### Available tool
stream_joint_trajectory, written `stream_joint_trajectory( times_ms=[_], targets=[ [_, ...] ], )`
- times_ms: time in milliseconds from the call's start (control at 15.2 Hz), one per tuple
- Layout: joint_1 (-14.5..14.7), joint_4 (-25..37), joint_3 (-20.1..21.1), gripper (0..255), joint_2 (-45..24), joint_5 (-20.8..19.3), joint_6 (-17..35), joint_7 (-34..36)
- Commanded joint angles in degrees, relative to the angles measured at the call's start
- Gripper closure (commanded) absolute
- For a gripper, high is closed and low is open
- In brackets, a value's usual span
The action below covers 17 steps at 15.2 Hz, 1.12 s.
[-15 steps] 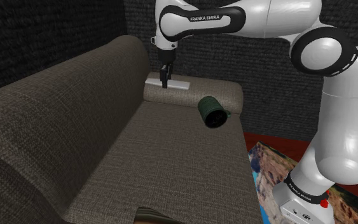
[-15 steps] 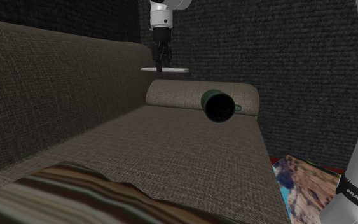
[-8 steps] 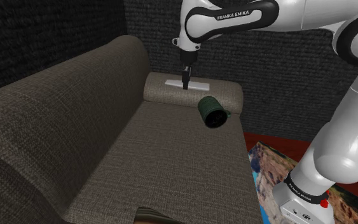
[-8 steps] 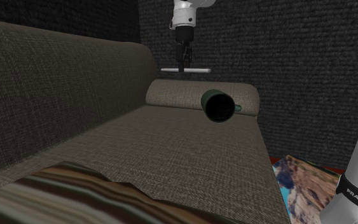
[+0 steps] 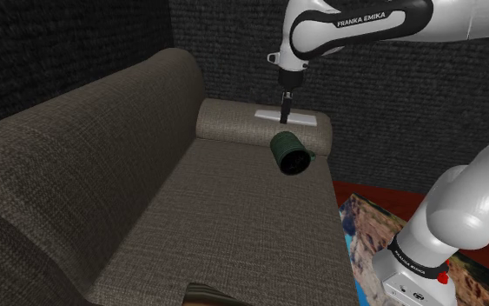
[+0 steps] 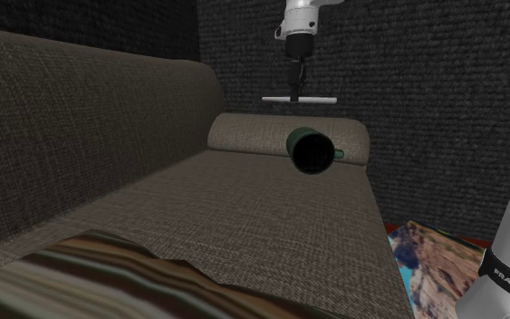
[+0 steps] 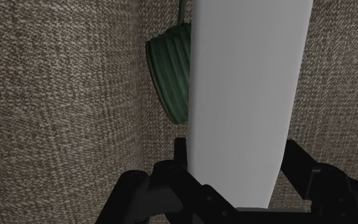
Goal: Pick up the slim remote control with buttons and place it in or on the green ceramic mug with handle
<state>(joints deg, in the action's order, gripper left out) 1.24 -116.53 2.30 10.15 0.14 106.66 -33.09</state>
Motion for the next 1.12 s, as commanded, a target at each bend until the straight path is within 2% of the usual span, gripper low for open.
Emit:
stream_joint_trajectory(
  times_ms=[0,198,1056],
  targets=[
    [-0.86,-4.11,-1.24,255,3.83,-0.11,0.34,-2.11],
    [-2.05,-8.79,-3.11,255,8.68,-0.64,0.18,-4.95],
    [-2.04,-17.01,-3.18,255,6.64,-0.66,10.44,-4.92]
  ],
)
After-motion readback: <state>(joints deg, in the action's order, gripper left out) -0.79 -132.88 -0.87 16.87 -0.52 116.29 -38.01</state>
